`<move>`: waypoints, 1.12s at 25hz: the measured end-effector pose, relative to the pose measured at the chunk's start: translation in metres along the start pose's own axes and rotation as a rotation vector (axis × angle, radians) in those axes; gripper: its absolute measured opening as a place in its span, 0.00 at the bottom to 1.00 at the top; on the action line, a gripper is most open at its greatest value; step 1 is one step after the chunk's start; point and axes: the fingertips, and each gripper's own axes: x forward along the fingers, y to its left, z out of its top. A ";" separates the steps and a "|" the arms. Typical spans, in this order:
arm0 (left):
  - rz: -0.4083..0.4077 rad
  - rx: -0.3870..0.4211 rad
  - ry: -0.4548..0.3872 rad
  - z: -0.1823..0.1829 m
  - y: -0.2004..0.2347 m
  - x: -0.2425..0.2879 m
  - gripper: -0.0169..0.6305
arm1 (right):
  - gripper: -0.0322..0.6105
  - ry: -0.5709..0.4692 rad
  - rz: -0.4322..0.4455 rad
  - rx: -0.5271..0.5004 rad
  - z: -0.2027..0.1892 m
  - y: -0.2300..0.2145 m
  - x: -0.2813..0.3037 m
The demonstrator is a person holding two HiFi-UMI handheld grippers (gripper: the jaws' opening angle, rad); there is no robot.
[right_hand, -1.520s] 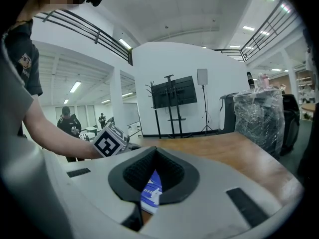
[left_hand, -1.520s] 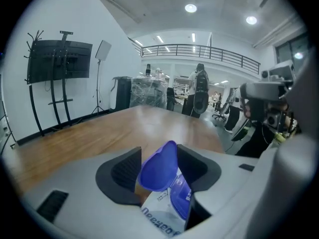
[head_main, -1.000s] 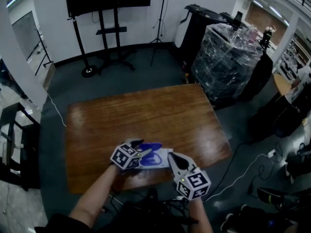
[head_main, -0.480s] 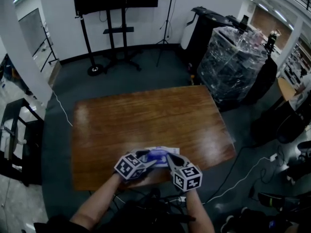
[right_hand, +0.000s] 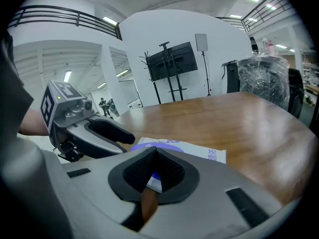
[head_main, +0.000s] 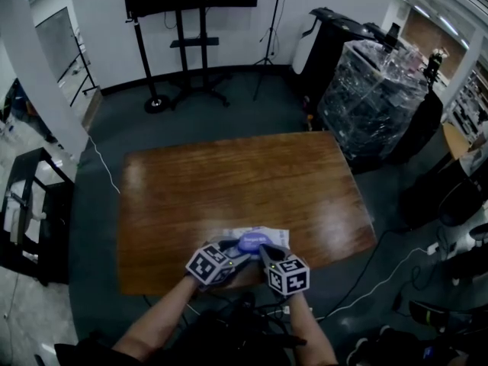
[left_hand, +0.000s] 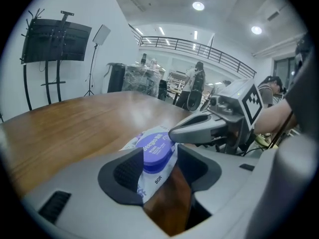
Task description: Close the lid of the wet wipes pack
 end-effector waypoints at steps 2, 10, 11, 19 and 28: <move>0.001 -0.014 0.000 -0.002 -0.003 0.002 0.35 | 0.07 0.020 -0.004 -0.001 -0.007 -0.002 0.003; 0.020 -0.037 0.040 -0.016 -0.006 0.012 0.34 | 0.07 0.087 -0.008 -0.013 -0.027 -0.001 0.011; 0.021 -0.039 0.044 -0.017 -0.005 0.013 0.34 | 0.07 0.093 -0.010 -0.012 -0.029 -0.001 0.012; 0.017 -0.038 0.093 -0.026 -0.004 0.020 0.34 | 0.07 0.125 -0.004 0.002 -0.034 -0.002 0.019; 0.020 -0.046 0.083 -0.023 -0.003 0.018 0.34 | 0.07 0.124 -0.015 -0.004 -0.032 -0.004 0.017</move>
